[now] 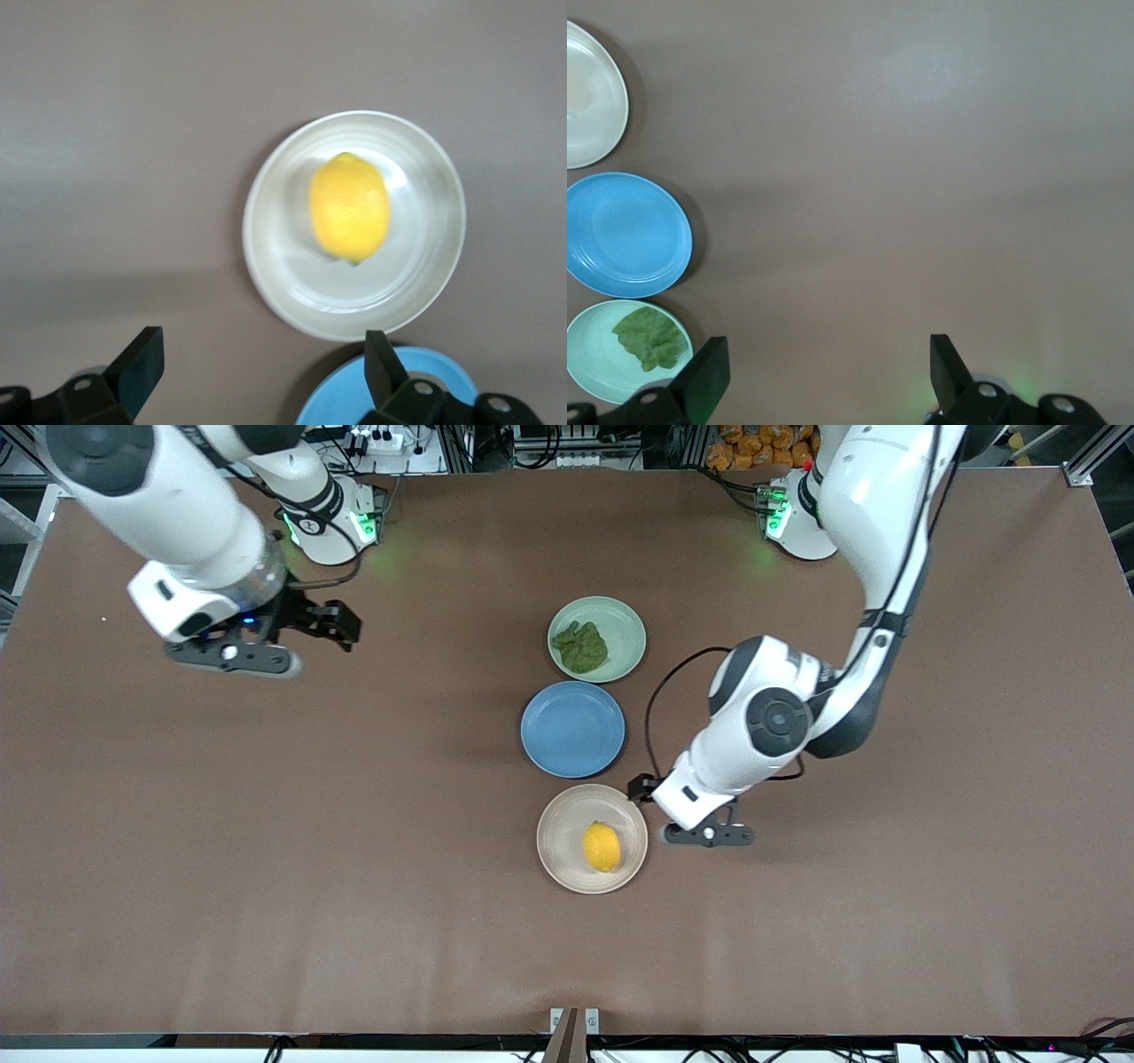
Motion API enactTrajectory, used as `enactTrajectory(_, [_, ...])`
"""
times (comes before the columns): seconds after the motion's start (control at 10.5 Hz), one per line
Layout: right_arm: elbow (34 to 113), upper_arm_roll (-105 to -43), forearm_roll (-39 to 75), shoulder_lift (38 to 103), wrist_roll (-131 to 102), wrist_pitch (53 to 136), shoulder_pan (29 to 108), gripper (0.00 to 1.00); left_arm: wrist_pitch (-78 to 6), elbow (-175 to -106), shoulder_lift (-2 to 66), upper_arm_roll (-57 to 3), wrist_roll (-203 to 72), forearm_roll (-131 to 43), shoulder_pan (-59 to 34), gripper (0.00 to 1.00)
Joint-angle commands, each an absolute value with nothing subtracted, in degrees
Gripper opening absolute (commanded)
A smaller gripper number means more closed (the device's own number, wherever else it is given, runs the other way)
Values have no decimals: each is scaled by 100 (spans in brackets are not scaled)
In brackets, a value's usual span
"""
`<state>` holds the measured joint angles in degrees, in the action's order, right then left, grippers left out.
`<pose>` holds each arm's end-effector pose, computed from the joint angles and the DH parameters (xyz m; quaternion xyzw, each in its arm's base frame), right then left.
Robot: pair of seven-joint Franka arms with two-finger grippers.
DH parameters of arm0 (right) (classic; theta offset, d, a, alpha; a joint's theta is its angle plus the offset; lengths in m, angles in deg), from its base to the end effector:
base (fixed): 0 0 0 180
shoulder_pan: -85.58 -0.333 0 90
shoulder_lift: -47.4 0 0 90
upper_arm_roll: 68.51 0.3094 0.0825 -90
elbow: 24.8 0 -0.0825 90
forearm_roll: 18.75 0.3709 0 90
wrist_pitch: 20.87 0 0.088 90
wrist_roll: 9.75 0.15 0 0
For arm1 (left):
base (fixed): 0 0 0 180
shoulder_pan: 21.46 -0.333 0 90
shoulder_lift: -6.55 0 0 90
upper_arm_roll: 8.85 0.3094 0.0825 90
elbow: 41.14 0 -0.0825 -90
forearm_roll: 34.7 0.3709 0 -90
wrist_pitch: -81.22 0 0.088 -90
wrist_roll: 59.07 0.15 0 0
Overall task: Pick lemon and lettuce from plates
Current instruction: 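Move the left gripper to the lemon while the right gripper reaches the lettuce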
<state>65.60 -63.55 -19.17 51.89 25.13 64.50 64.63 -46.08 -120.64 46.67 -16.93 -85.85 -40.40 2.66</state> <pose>0.4913 0.2358 0.5232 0.9935 -0.0778 -0.0713 0.0422 0.6270 -0.3806 0.2727 0.9939 -0.0002 0.0183 0.1086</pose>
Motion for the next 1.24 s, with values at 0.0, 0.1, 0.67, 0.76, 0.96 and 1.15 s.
enactTrajectory(0.0, [6687,-6377,-1980,5318,3319,6561,6082,100,-5102,-11778,5109,-1650,-8850,-4155,445,100])
enactTrajectory(0.1, [6696,-6377,-1980,5459,3766,6701,5862,100,-5366,-11734,5267,-1650,-8947,-4155,481,100])
enactTrajectory(0.67, [6696,-6377,-2007,6504,6062,7632,4754,100,-6104,-11576,5839,-1597,-9308,-4147,719,100])
enactTrajectory(0.76, [6696,-6385,-2007,6672,6213,7669,4666,100,-6246,-11576,5893,-1597,-9308,-4147,719,100])
enactTrajectory(0.96, [6696,-6377,-2007,7014,6537,7713,4481,100,-6300,-11567,5937,-1597,-9299,-4147,710,100])
enactTrajectory(1.15, [6705,-6385,-2007,7366,7046,8046,4244,100,-6537,-11549,5981,-1597,-9308,-4147,701,100])
